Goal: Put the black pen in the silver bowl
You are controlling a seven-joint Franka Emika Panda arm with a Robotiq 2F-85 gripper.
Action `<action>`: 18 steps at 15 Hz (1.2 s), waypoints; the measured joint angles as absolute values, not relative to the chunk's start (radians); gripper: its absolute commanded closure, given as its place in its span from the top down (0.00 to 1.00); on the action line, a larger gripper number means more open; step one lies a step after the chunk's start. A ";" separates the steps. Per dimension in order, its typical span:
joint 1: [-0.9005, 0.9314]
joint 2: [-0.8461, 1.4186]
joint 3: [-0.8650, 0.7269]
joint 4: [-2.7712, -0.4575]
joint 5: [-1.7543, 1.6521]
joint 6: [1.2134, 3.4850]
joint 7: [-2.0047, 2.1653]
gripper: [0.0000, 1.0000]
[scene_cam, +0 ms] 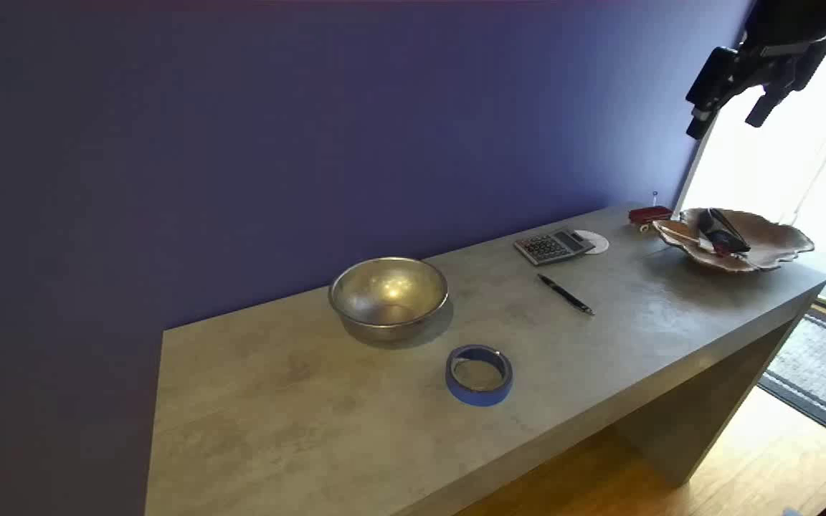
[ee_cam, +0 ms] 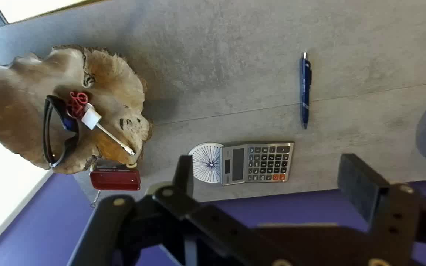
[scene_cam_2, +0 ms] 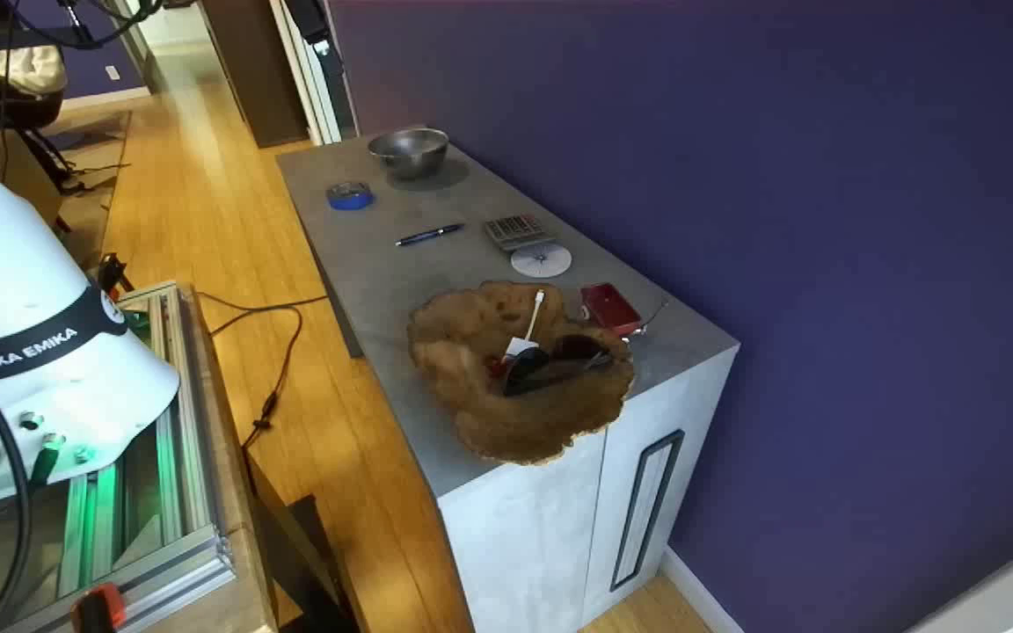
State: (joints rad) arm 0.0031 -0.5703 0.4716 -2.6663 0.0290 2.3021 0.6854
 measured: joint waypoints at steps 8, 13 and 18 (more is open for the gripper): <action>0.020 -0.435 0.364 -2.698 0.023 2.526 0.546 1.00; 0.051 -0.292 0.296 -2.683 0.040 2.660 0.445 1.00; 0.055 -0.255 0.288 -2.669 0.015 2.694 0.399 1.00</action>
